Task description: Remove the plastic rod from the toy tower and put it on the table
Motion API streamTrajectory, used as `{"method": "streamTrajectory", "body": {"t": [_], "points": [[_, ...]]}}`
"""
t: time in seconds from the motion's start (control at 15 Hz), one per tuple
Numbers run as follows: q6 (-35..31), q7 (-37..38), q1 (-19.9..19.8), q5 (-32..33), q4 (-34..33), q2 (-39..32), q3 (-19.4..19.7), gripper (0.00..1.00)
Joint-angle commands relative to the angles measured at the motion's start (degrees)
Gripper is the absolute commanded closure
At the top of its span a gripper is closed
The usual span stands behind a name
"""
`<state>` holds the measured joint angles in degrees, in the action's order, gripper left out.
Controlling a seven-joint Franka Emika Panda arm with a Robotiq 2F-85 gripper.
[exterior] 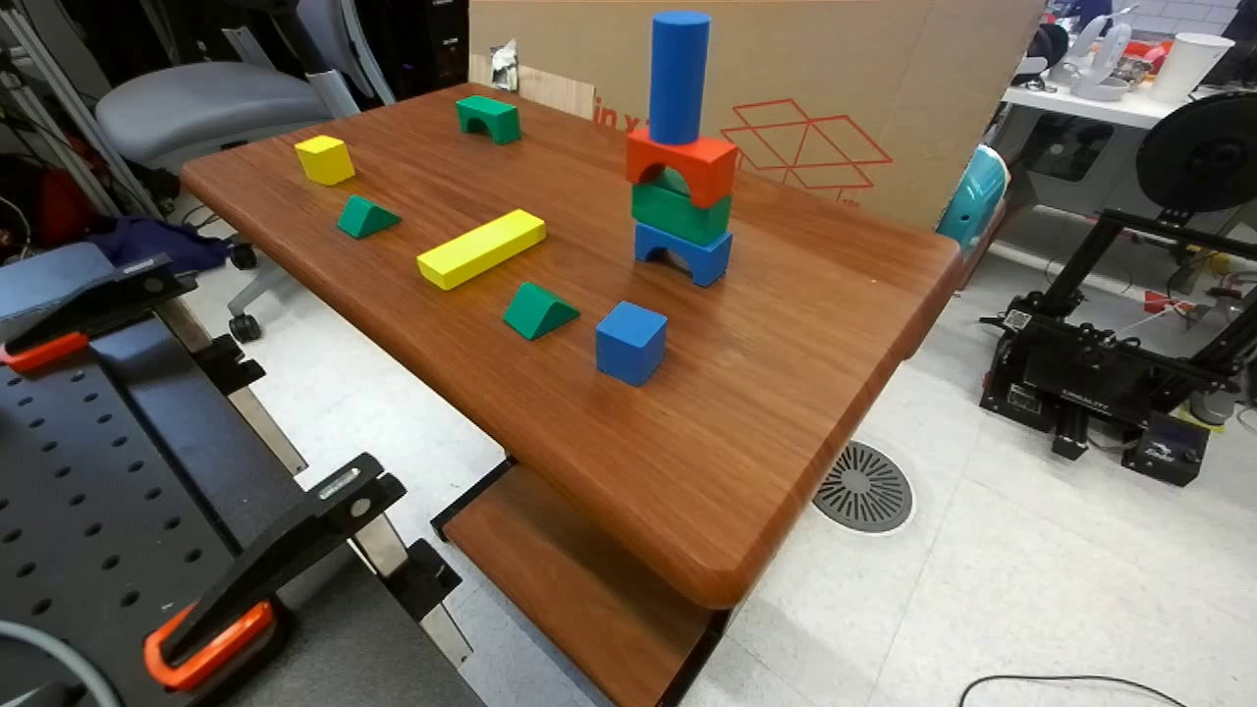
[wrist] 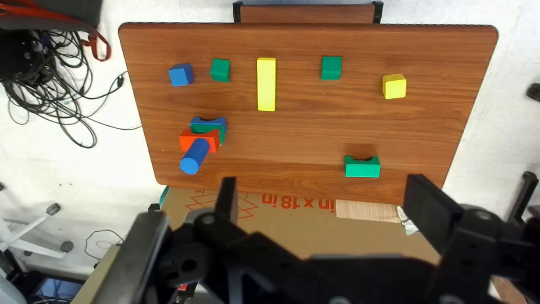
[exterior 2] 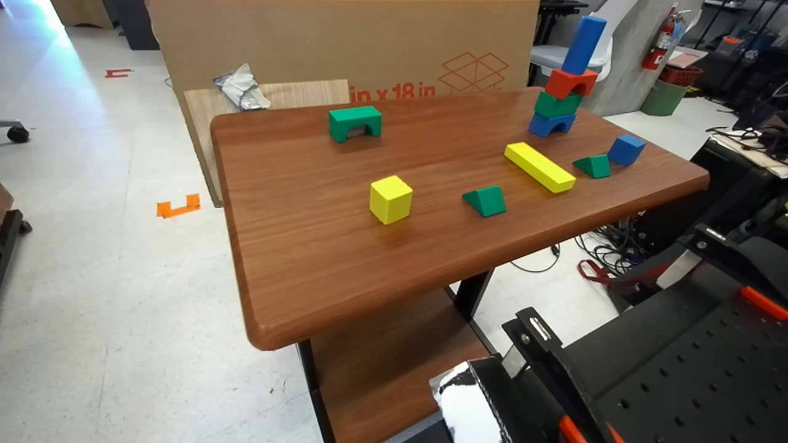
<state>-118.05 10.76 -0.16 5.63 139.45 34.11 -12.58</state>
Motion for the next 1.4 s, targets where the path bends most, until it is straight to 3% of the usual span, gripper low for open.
{"method": "streamTrajectory", "body": {"t": [0.0, 0.67, 1.33], "points": [[0.55, -3.66, 2.01, -0.68, -2.11, -2.4, 3.47, 0.0], [0.49, -14.14, 0.74, -4.13, -12.04, -19.32, 12.85, 0.0], [0.3, -16.89, -2.22, -6.69, -20.07, -32.66, 16.61, 0.0]]}}
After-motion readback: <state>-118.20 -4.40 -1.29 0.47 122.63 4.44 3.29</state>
